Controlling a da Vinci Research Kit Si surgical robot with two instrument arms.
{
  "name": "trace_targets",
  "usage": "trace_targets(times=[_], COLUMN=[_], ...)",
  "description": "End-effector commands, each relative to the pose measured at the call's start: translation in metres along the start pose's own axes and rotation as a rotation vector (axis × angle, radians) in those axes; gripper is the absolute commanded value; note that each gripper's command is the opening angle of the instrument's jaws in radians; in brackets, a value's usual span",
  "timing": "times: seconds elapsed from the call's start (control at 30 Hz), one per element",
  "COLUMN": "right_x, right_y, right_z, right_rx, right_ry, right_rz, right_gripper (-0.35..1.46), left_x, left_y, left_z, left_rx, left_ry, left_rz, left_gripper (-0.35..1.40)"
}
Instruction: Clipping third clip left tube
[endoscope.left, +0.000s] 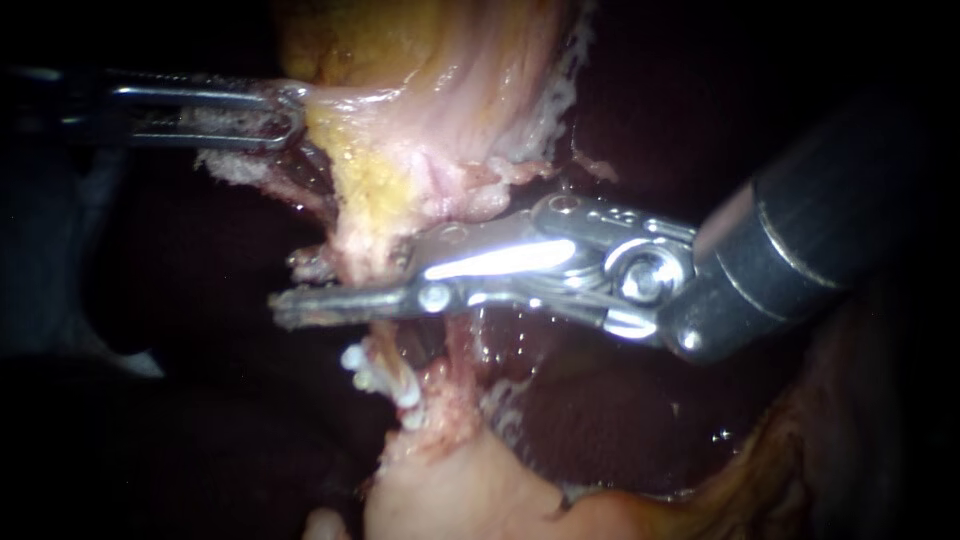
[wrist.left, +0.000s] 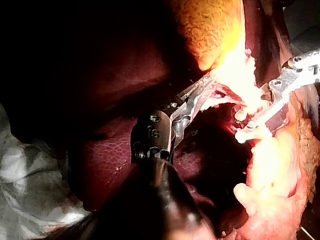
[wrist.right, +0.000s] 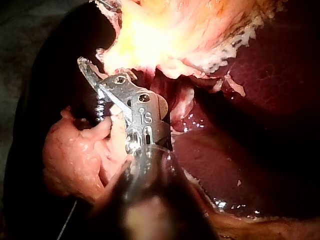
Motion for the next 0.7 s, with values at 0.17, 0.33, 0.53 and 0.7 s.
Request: trace_targets(times=[0.17,0.33,0.53,0.7], right_x=[-0.0002,-0.0002,-0.0003,-0.0008], right_y=[0.0001,0.0002,0.0003,0.0007], right_z=[-0.0008,-0.0008,-0.0008,-0.0007], right_rx=[0.011,0.008,0.008,0.007], right_ry=[0.001,-0.005,-0.005,-0.006], right_rz=[0.043,0.043,0.043,0.040], right_gripper=[-0.35,-0.35,-0.35,-0.35], left_x=[0.0000,0.0000,0.0000,0.0000], left_y=[0.0000,0.0000,0.0000,-0.0001], left_z=[0.0000,0.0001,0.0002,0.0001], left_rx=[0.000,0.001,0.001,0.001], left_ry=[0.000,0.000,0.000,0.000], left_rz=[0.000,0.000,0.000,0.000], left_gripper=[-0.35,-0.35,-0.35,-0.35])
